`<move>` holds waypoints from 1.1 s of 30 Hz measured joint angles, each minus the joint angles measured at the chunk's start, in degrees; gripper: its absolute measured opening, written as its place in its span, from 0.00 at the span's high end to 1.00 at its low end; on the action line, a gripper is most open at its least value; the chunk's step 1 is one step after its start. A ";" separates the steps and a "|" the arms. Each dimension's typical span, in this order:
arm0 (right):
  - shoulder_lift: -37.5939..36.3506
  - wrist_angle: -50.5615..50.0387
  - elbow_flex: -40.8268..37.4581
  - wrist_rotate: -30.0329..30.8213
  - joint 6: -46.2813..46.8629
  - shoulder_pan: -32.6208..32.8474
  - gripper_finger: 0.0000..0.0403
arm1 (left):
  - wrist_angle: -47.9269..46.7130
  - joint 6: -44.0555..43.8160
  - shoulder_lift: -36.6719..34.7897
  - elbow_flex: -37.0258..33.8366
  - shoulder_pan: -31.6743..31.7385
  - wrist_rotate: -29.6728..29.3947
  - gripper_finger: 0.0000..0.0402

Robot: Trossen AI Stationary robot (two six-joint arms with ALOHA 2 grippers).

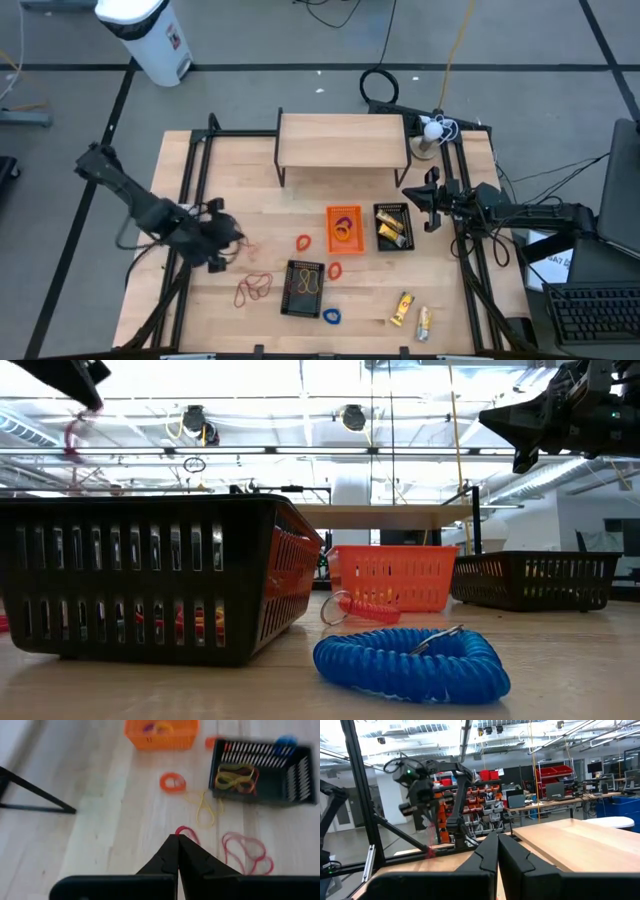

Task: Pick & Place Office Desk Supplies
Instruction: Put the red rubber band into the bottom black bin

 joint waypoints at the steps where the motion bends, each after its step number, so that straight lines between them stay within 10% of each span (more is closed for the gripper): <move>1: 0.00 0.02 0.00 0.00 -0.02 0.00 1.00 | -0.47 -0.76 -1.38 0.00 -1.06 -1.21 1.00; 17: 0.00 0.07 0.00 -0.18 0.05 0.00 1.00 | -1.37 -1.86 -19.36 -8.99 -17.26 -35.71 1.00; 33: 0.00 0.11 0.00 -1.27 0.24 0.00 1.00 | 37.55 30.82 -43.29 -30.69 -9.94 -16.85 1.00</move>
